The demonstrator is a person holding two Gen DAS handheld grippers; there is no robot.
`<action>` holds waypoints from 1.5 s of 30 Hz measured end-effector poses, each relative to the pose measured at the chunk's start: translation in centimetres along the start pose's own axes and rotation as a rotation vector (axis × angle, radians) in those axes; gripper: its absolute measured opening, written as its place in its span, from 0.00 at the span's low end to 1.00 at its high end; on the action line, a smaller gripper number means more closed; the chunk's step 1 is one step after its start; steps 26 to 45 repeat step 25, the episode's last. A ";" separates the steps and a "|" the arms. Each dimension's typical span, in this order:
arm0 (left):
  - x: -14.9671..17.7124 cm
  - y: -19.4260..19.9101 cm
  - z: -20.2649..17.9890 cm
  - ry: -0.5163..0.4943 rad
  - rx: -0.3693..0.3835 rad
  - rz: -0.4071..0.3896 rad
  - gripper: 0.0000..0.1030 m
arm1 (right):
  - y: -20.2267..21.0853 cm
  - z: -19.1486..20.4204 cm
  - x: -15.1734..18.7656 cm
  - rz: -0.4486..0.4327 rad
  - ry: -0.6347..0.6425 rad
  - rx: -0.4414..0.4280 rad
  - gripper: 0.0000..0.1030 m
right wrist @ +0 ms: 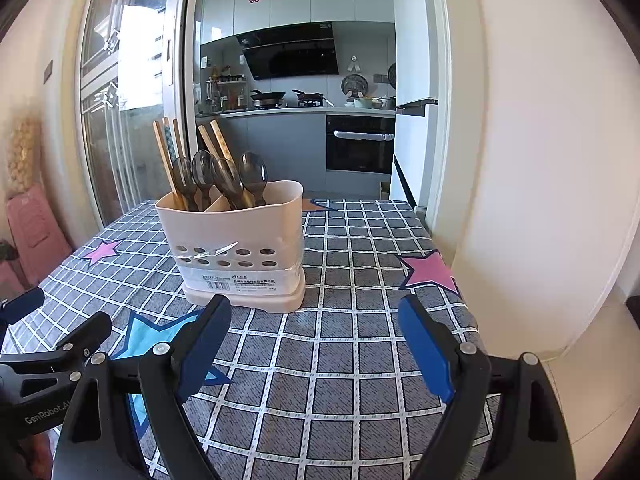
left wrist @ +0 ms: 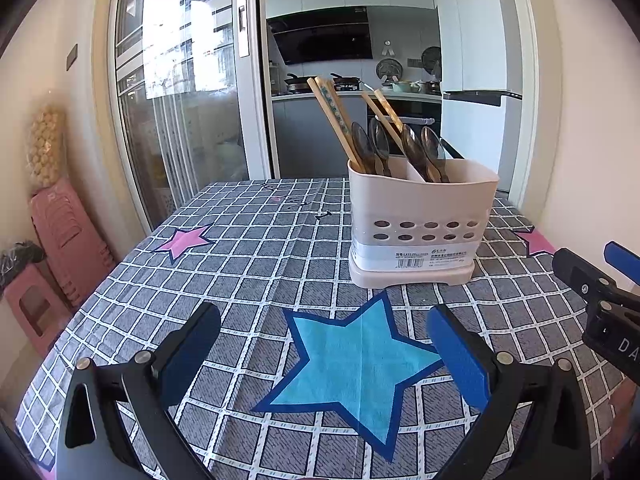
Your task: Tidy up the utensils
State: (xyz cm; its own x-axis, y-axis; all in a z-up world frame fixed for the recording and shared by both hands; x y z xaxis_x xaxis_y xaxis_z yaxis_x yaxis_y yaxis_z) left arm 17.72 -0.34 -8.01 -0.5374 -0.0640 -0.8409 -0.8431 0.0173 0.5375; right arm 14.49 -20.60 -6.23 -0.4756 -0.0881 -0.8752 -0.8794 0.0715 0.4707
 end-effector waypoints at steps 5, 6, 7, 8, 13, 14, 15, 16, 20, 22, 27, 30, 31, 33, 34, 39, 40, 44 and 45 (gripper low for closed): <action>0.0 0.0 0.0 0.002 0.000 0.002 1.00 | 0.1 0.0 0.0 -0.001 0.000 -0.002 0.85; 0.1 0.0 0.0 0.001 0.000 0.003 1.00 | 0.0 0.0 0.0 0.000 0.000 -0.001 0.85; 0.0 0.0 -0.1 0.001 0.000 0.003 1.00 | 0.0 0.0 0.0 0.000 0.000 -0.002 0.85; 0.0 0.0 -0.1 0.000 -0.001 0.005 1.00 | 0.1 0.0 0.0 0.000 -0.001 -0.002 0.85; 0.0 0.1 -0.1 -0.004 -0.007 0.006 1.00 | 0.1 0.0 0.0 0.000 -0.001 -0.002 0.85; 0.0 0.0 -0.1 -0.004 -0.006 0.007 1.00 | 0.1 0.0 0.0 0.000 -0.001 -0.003 0.85; 0.0 0.0 -0.1 -0.004 -0.003 0.009 1.00 | 0.1 0.0 0.0 0.000 -0.001 -0.003 0.85; 0.0 0.0 -0.1 -0.004 -0.003 0.010 1.00 | 0.2 0.0 -0.1 0.000 -0.001 -0.003 0.85; 0.0 0.0 -0.1 0.002 0.002 0.005 1.00 | 0.1 0.0 0.0 0.001 -0.001 -0.002 0.85; 0.0 0.0 0.0 0.001 0.000 0.002 1.00 | 0.1 0.0 0.0 0.001 -0.003 -0.001 0.85; 0.0 0.0 0.0 0.002 -0.001 0.002 1.00 | 0.2 0.0 0.0 0.003 -0.003 -0.002 0.85; 0.0 0.0 0.0 0.002 -0.001 0.002 1.00 | 0.2 0.0 0.0 0.003 -0.003 -0.002 0.85; 0.0 0.0 0.0 0.002 -0.001 0.002 1.00 | 0.2 0.0 0.0 0.003 -0.003 -0.002 0.85; 0.0 0.0 0.0 0.002 -0.001 0.002 1.00 | 0.2 0.0 0.0 0.003 -0.003 -0.002 0.85; 0.0 0.0 0.0 0.002 -0.001 0.002 1.00 | 0.2 0.0 0.0 0.003 -0.003 -0.002 0.85; 0.0 0.0 0.0 0.002 -0.001 0.002 1.00 | 0.2 0.0 0.0 0.003 -0.003 -0.002 0.85; 0.0 0.0 0.0 0.002 -0.001 0.002 1.00 | 0.2 0.0 0.0 0.003 -0.003 -0.002 0.85; 0.0 0.0 0.0 0.002 -0.001 0.002 1.00 | 0.2 0.0 0.0 0.003 -0.003 -0.002 0.85; 0.0 0.0 0.0 0.002 -0.001 0.002 1.00 | 0.2 0.0 0.0 0.003 -0.003 -0.002 0.85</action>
Point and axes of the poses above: each gripper's, at about its wrist camera, not at the fingertips, and y roughly against the way its jaws point, z to its left, x to its underside, the point moved 7 cm from there along -y, roughly the way its jaws point, and after that the axes turned 7 degrees about y, right-handed, at the moved point
